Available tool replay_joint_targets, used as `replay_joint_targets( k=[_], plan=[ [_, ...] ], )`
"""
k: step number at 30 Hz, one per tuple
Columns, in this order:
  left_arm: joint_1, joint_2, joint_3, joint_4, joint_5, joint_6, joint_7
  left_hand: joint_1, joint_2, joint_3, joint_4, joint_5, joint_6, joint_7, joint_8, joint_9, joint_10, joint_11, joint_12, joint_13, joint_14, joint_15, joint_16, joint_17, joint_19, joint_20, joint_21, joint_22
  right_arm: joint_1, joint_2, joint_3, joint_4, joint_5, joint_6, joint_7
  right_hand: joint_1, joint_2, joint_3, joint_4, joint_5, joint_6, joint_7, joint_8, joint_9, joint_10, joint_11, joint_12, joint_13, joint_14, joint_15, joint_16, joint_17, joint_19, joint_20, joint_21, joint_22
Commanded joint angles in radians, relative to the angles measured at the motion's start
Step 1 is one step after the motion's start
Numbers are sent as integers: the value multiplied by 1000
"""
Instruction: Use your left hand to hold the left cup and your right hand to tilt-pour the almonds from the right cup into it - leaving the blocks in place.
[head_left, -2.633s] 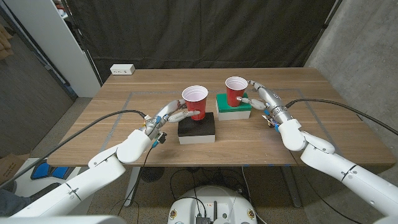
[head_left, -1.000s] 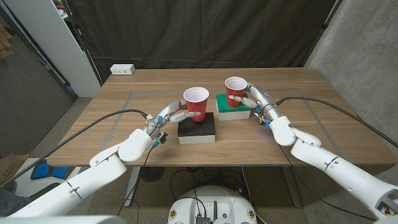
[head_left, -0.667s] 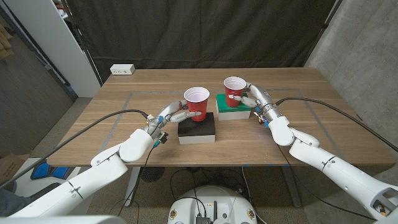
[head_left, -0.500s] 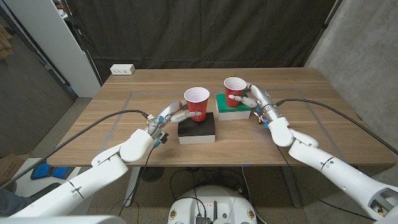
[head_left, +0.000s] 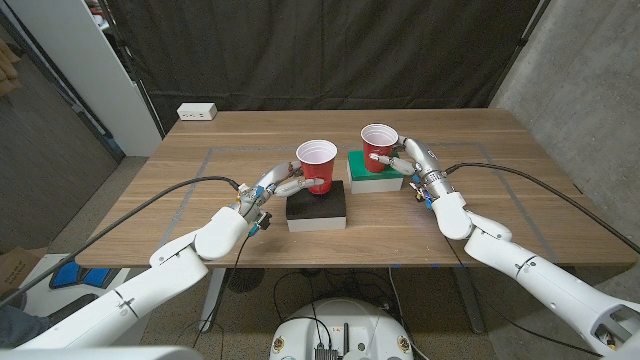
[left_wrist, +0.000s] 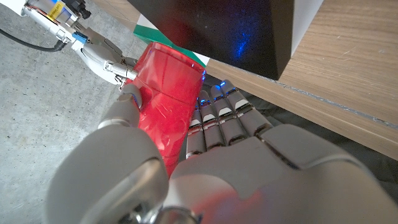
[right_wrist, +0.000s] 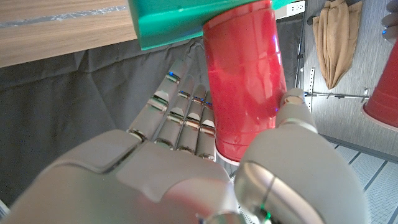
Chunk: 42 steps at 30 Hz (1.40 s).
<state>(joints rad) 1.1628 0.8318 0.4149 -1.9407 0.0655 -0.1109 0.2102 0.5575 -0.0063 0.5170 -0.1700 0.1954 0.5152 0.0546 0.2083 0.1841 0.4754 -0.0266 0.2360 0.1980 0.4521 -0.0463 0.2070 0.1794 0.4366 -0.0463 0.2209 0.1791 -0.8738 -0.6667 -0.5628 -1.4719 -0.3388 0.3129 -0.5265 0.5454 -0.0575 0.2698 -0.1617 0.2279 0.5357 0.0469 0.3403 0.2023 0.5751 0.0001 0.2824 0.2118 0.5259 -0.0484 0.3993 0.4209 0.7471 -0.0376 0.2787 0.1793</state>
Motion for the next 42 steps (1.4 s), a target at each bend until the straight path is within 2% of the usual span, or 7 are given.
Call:
replay_joint_targets(
  k=[1, 13, 27, 42],
  plan=[
    [-6, -1, 5, 3, 2, -10, 0, 7, 3, -4, 3, 6, 10, 3, -3, 4, 11, -1, -6, 1, 13, -49, -2, 2, 7, -17, 1, 3, -1, -7, 22, -34, 27, -18, 27, 14, 1, 6, 3, -4, 12, -1, 6, 2, 16, 0, 6, 6, 14, -9, 8, 6, 14, -1, 9, 6],
    [-4, 7, 8, -8, 12, -7, -4, 12, 6, -6, 1, 6, 17, 6, -2, 4, 19, -3, -5, 2, 17, -50, -2, 1, 8, -16, 0, 3, 12, -4, 50, -59, 64, -35, 48, 24, 8, 8, 5, -7, 26, -4, 10, 3, 32, -3, 6, 7, 32, -14, 19, 14, 28, -3, 12, 7],
    [-4, 4, 6, -1, 13, -24, -4, 16, 11, -7, 2, 7, 30, 9, 0, 5, 28, 0, -5, 2, 27, -51, -1, 1, 14, -16, 1, 3, -9, -31, 81, -146, 69, -96, 73, 29, 15, 8, 8, -10, 28, 3, 10, 3, 35, 4, 2, 8, 32, -8, 22, 20, 34, -5, 14, 8],
    [3, 6, -3, -6, 15, -35, 1, 18, 12, -8, 1, 7, 32, 8, -2, 5, 33, 1, -5, 2, 29, -51, -3, 0, 17, -17, 1, 3, -43, -53, 118, -203, 104, -114, 94, 32, 18, 6, 11, -14, 43, 3, 14, 3, 46, 5, 1, 9, 34, -9, 26, 27, 37, -4, 14, 8]
  ],
)
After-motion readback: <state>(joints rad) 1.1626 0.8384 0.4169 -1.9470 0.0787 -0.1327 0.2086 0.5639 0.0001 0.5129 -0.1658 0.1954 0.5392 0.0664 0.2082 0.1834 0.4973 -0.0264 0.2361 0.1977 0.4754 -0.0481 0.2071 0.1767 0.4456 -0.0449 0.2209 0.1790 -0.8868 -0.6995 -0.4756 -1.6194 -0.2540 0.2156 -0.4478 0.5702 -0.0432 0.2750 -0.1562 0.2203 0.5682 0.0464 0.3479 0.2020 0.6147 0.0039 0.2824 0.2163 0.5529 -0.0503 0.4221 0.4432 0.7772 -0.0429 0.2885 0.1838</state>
